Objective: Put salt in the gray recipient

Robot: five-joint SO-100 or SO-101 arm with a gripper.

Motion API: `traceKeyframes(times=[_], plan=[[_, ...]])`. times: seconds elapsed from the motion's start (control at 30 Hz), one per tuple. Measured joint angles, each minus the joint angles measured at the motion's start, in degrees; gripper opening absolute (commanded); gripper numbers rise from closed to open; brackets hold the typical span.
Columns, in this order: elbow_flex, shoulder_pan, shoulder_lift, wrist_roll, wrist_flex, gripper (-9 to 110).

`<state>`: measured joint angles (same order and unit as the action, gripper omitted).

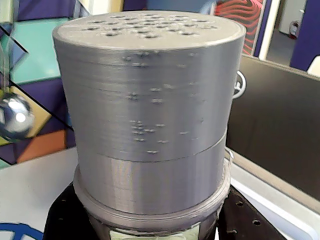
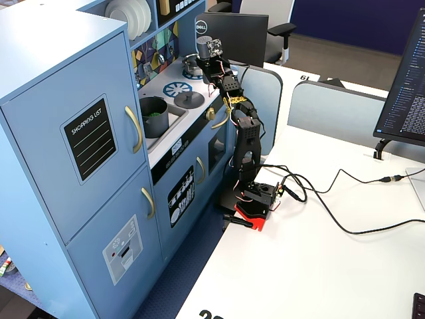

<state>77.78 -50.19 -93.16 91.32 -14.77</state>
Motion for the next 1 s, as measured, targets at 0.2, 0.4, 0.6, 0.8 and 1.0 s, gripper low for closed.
traceKeyframes(times=[0.2,0.4,0.6,0.8,1.0], plan=[[3.25,-0.35,1.05,-2.64,4.04,0],[7.03,-0.35,1.14,-5.27,9.67,0],[8.96,-0.35,1.14,-5.62,11.07,0],[11.6,-0.44,1.14,-5.71,12.04,0],[13.1,-0.53,1.05,-5.01,13.54,8]])
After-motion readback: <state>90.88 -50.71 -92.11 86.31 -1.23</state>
